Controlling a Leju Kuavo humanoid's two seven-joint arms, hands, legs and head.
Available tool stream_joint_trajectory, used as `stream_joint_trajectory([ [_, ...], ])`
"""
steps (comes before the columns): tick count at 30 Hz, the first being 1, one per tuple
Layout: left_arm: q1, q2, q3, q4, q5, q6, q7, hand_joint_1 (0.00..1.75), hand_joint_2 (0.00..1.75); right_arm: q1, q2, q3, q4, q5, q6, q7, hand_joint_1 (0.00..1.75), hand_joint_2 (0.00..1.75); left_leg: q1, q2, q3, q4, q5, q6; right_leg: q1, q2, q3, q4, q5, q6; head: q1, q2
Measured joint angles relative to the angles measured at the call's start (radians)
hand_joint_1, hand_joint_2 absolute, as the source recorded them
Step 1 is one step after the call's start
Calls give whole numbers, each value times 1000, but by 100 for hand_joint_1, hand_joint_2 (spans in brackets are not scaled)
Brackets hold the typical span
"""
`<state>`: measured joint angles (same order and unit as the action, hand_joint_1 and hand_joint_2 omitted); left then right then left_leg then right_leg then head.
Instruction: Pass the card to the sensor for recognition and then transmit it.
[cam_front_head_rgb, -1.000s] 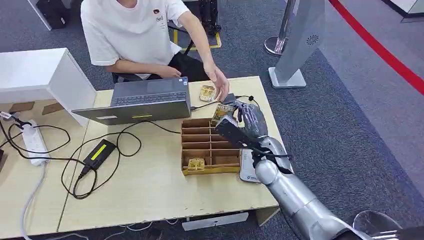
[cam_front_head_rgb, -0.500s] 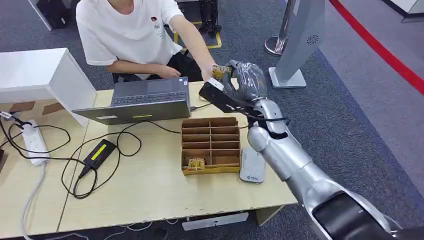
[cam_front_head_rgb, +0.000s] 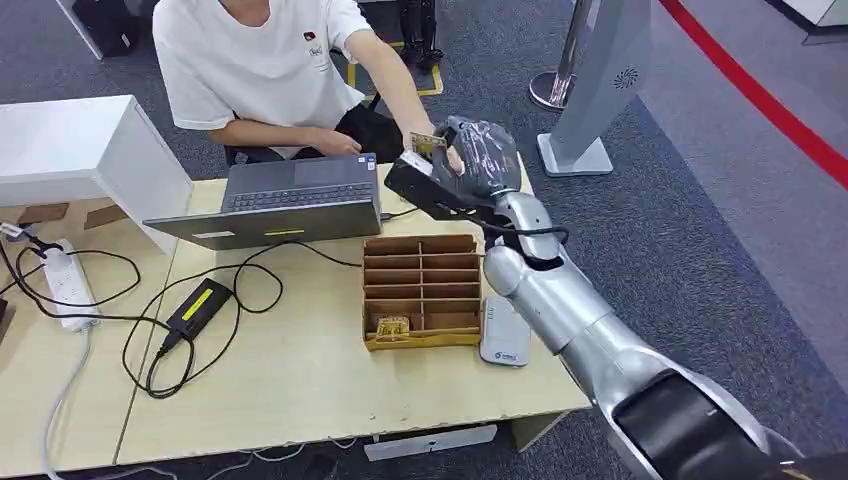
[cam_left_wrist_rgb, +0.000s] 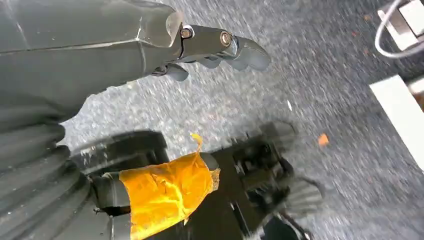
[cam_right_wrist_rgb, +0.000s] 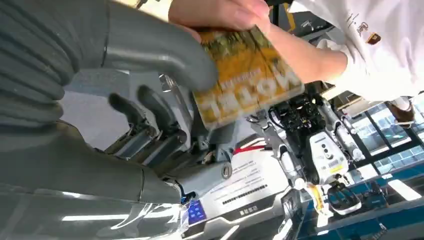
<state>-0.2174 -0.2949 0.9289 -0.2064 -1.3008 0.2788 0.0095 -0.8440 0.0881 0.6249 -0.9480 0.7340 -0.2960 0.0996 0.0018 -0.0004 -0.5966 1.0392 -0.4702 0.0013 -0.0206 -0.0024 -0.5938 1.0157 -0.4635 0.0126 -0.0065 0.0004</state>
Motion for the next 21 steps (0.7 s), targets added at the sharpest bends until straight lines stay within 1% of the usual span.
stream_joint_trajectory([
  [11, 0, -1, 0, 0, 8, 9, -7, 0, 175, 8, 1, 5, 4, 18, -2, -8, 0, 175, 0, 0, 0, 0, 1, 0, 0, 0, 0, 0, 0, 0, 0, 0],
  [14, 0, 0, 0, 0, 9, 14, -3, 0, 175, 14, -6, 5, 4, 32, -4, -5, 0, 175, 0, 0, 0, 0, 1, 0, 0, 0, 0, 0, 0, 0, 0, 0],
  [18, 2, 0, 0, 0, 12, 22, 0, 0, 175, 27, -38, 3, 4, 49, -16, 3, 0, 175, 0, 0, 0, 0, 1, 0, 0, 0, 0, 0, 0, 0, 0, 0],
  [21, 3, 1, 0, 0, 16, 25, 2, 0, 175, 39, -89, -5, 8, 80, -23, 16, 0, 175, 0, 0, 0, 1, 1, 0, 0, 0, 0, -1, 1, 0, 0, 0],
])
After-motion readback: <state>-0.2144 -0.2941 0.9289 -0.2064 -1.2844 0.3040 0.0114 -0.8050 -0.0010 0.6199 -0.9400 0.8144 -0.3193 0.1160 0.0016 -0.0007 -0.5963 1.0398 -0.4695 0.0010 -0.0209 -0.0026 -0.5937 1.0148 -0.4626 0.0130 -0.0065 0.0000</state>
